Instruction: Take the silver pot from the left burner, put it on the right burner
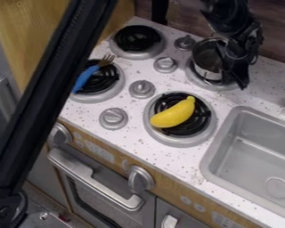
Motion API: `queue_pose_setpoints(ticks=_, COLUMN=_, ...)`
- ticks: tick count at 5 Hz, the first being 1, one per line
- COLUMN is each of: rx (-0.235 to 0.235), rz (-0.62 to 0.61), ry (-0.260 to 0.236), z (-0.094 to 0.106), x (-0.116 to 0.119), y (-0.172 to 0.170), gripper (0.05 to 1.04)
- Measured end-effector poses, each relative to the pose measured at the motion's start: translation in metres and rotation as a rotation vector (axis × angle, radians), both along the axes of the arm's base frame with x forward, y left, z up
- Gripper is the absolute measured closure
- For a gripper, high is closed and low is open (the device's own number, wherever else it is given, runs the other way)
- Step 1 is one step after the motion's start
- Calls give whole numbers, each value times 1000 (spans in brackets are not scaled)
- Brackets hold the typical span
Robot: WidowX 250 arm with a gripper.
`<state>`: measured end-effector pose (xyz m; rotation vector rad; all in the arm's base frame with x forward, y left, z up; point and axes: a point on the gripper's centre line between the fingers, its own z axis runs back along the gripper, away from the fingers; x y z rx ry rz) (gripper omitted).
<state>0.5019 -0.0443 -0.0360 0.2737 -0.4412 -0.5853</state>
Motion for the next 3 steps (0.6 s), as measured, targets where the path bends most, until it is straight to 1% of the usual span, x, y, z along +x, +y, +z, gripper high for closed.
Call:
queue_pose_setpoints(ticks=1, rx=1, rz=14, ry=-20, z=-3, x=-1, y=2, gripper=837)
queue_pose_setpoints(ticks=2, rx=-5, rz=18, ry=-55, z=15, x=-11, y=3, gripper=565)
queue_pose_setpoints(ticks=3, rx=-26, rz=49, ry=-50, z=52, x=-31, y=0, gripper=227)
